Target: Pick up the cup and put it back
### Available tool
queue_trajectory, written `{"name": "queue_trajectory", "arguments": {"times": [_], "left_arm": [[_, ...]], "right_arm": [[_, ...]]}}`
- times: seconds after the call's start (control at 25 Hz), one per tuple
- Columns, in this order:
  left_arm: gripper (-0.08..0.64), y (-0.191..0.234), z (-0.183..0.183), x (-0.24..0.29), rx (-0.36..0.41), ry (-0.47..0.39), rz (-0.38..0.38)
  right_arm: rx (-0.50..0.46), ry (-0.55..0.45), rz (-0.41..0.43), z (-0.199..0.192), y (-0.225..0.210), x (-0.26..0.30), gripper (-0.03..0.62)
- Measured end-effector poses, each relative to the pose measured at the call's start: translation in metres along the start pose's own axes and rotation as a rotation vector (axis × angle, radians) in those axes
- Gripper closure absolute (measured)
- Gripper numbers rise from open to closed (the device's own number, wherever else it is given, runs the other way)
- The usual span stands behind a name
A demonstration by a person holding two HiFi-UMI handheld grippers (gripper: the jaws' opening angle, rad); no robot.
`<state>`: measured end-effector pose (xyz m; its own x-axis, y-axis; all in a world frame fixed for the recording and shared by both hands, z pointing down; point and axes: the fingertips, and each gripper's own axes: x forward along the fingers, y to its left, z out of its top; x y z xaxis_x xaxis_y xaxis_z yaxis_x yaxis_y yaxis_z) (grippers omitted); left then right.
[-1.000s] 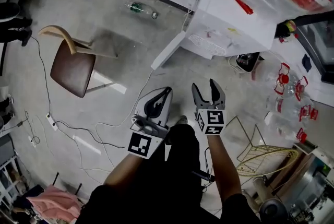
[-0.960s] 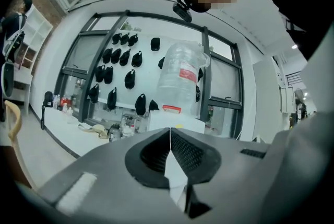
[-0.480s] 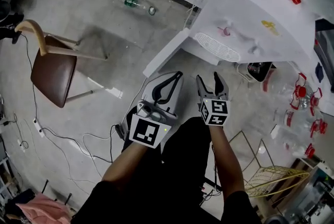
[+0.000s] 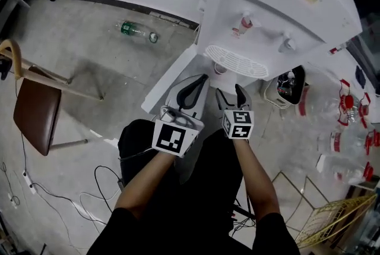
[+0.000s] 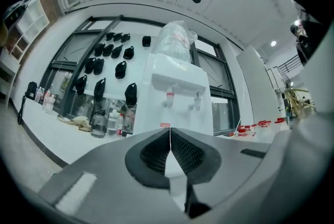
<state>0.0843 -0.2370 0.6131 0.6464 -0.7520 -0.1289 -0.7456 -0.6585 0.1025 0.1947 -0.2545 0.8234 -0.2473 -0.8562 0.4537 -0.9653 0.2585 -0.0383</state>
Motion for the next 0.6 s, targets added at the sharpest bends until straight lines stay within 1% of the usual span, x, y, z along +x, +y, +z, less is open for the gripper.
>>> {"name": "queue_trajectory", "arguments": {"times": [0.12,0.32,0.44,0.6], "left_arm": [[0.552,0.001,-0.023,0.001,0.011,0.034,-0.002],[0.552,-0.002,-0.034,0.006,0.051,0.033,-0.021],[0.552,-0.002,-0.038,0.006,0.006,0.036,-0.037],[0.552,0.005,-0.039,0.007,-0.011,0.029,-0.043]], "right_arm": [[-0.004,0.003,-0.002,-0.014,-0.008,0.017,0.313],[-0.004,0.031,-0.011,-0.031,-0.021,0.048,0.307],[-0.004,0.043,-0.018,-0.041,-0.027,0.069,0.305],[0.028,0.060,-0.036,-0.055,-0.038,0.093,0.299]]}}
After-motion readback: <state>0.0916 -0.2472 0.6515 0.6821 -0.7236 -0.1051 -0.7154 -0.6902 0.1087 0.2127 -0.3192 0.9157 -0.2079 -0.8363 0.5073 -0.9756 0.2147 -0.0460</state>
